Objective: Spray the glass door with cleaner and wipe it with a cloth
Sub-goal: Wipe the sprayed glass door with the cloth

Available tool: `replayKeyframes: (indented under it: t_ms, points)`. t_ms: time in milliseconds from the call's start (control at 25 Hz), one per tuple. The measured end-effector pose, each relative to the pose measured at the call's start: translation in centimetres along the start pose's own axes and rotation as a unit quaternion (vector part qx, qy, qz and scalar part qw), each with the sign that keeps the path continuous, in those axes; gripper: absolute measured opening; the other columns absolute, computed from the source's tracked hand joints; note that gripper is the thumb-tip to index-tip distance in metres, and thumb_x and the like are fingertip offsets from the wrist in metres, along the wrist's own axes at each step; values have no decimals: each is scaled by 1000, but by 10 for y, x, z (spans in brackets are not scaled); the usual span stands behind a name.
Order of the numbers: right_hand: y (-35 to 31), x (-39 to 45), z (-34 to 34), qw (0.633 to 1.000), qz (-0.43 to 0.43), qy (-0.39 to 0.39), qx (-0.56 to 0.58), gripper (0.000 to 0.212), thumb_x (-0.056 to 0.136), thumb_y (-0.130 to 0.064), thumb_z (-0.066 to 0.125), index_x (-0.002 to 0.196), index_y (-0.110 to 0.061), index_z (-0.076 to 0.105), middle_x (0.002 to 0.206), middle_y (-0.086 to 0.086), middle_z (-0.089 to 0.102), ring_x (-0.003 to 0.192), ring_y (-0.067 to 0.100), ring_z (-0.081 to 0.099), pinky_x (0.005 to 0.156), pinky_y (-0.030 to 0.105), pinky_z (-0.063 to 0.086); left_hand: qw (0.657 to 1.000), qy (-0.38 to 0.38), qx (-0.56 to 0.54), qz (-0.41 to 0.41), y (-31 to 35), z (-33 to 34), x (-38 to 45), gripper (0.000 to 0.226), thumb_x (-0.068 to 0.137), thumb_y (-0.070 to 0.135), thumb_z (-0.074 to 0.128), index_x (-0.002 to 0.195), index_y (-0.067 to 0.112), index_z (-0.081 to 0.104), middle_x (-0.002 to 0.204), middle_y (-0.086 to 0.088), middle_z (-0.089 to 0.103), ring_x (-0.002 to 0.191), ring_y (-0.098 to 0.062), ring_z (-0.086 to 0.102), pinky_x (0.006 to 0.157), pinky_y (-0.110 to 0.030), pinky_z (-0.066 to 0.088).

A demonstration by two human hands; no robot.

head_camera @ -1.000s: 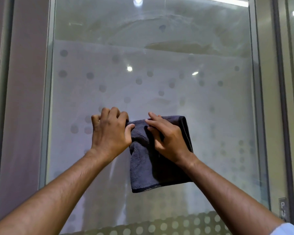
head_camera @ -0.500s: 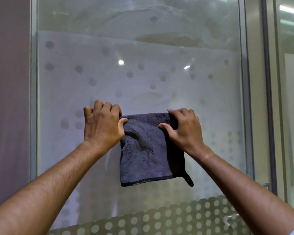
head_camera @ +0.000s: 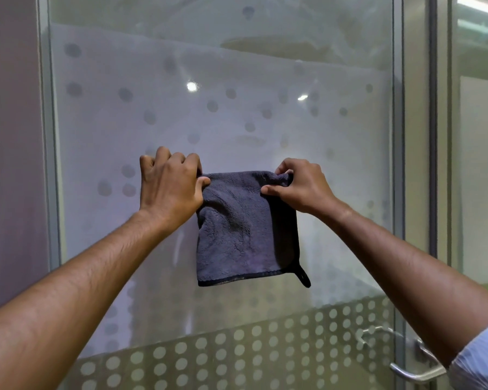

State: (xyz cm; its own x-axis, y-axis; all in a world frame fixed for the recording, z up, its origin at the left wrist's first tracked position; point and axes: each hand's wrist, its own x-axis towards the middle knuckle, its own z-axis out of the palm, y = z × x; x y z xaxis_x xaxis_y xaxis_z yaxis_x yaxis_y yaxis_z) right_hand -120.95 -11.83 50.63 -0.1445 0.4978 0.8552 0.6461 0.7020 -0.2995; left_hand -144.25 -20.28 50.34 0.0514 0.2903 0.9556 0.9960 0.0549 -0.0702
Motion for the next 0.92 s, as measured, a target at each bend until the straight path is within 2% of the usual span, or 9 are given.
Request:
replayKeyframes:
  t_ms: [120,200,320,440,560,720,840,920]
  points:
    - [3,-4,-10,998,21,-33,41,31,63,-40,88,75,-28,63,70,-11,62,64,0,56,55,16,39,1000,3,-13,11,2,0,0,23,90,37,63,91,15,63,88,-7,67,98,-31,48,81,-42,28]
    - [7,-9,-17,997,40,-51,48,29,64,-37,89,73,-25,64,70,-7,65,60,1,55,50,12,38,999,4,-26,22,6,1,-1,23,89,38,64,91,15,63,88,-8,67,98,-31,49,81,-42,28]
    - [14,-21,-31,986,86,-115,88,26,66,-27,89,73,-18,66,67,-2,65,57,8,52,50,20,38,998,-1,-52,40,19,5,-4,23,90,37,64,93,14,64,90,-7,67,98,-30,48,81,-42,28]
    - [24,-40,-51,967,140,-185,108,21,69,-16,88,75,-14,68,72,10,69,63,13,56,57,25,43,995,0,-79,63,37,15,-10,23,90,37,63,93,14,63,90,-6,67,98,-29,48,78,-38,24]
    - [34,-62,-74,947,187,-236,109,24,73,-8,84,88,6,71,91,27,73,77,22,65,77,37,52,990,-3,-109,87,58,27,-17,23,89,37,64,91,14,63,88,-6,67,97,-29,48,77,-37,21]
    - [49,-93,-106,929,226,-278,94,23,81,-13,78,92,7,74,95,24,74,84,22,69,85,32,55,981,-15,-159,114,90,40,-30,22,88,36,66,88,14,63,86,-6,67,96,-30,49,74,-36,18]
    - [61,-113,-131,918,263,-279,100,17,87,-7,69,91,9,74,90,19,75,78,14,67,72,20,52,969,-23,-204,135,115,48,-42,22,87,36,67,86,15,63,84,-5,67,94,-29,50,74,-34,16]
    - [70,-125,-150,913,285,-278,89,13,86,1,64,88,9,74,83,14,75,72,11,65,67,19,49,960,-35,-232,151,133,52,-51,21,86,36,68,86,15,63,84,-5,67,93,-29,50,74,-34,17]
